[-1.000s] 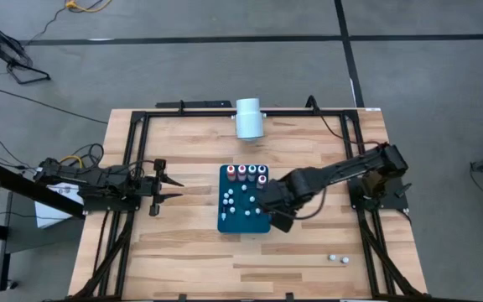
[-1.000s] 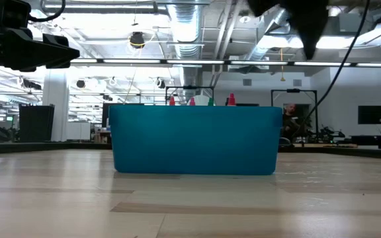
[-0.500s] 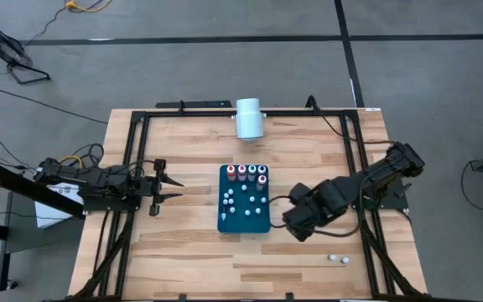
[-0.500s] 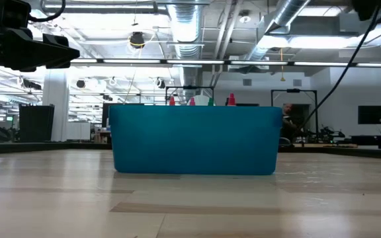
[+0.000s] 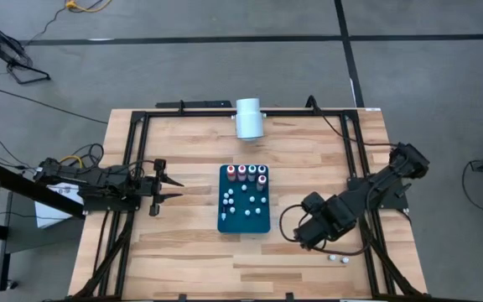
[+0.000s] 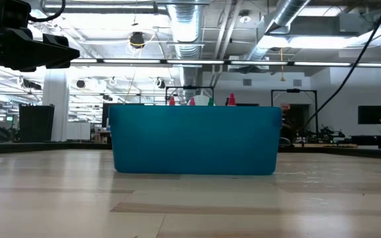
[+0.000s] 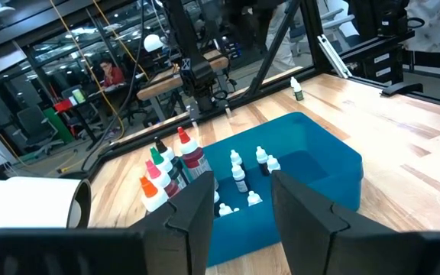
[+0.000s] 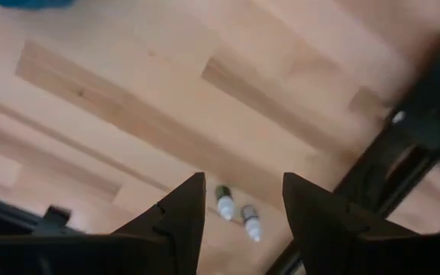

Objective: Pick & Place food coloring
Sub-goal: Put the small green food coloring bottle into the blue bin

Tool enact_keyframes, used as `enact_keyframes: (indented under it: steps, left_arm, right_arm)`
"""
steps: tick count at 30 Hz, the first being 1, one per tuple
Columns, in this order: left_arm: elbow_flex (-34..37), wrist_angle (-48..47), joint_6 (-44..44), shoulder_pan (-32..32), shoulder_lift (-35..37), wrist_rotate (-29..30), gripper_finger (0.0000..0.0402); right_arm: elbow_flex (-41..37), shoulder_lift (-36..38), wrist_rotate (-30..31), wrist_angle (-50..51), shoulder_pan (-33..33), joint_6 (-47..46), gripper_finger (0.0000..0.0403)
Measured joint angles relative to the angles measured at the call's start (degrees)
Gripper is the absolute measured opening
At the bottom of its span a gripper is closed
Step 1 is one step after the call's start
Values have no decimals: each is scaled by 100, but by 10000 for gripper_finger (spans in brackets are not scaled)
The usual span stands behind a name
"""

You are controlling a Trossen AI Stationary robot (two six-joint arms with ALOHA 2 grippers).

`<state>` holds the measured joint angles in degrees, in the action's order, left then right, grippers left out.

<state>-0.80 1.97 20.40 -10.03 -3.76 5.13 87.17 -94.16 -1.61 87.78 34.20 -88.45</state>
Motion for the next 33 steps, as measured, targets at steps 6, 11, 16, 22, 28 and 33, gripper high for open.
enact_keyframes:
  steps: [6, 11, 16, 22, 28, 33]
  left_arm:
    - [0, 0, 1, 1, -1, 0, 123]
    - [0, 0, 0, 0, 1, 0, 123]
    - [0, 1, 1, -1, 1, 0, 123]
    - [0, 1, 1, 0, 0, 0, 123]
    - [0, 0, 1, 0, 1, 0, 123]
    - [0, 1, 0, -1, 1, 0, 123]
  right_arm:
    - [-1017, 505, -137, -1154, 138, -502, 177]
    - [-1617, 644, -144, -1675, 144, -348, 188]
    - [-1910, 692, -124, -2161, 213, 281, 201]
    - [-2073, 576, -131, -2397, 545, 821, 209]
    - [-2220, 568, -145, -2819, 956, 1556, 207]
    - [-2220, 568, -142, -2789, 1282, 1654, 203]
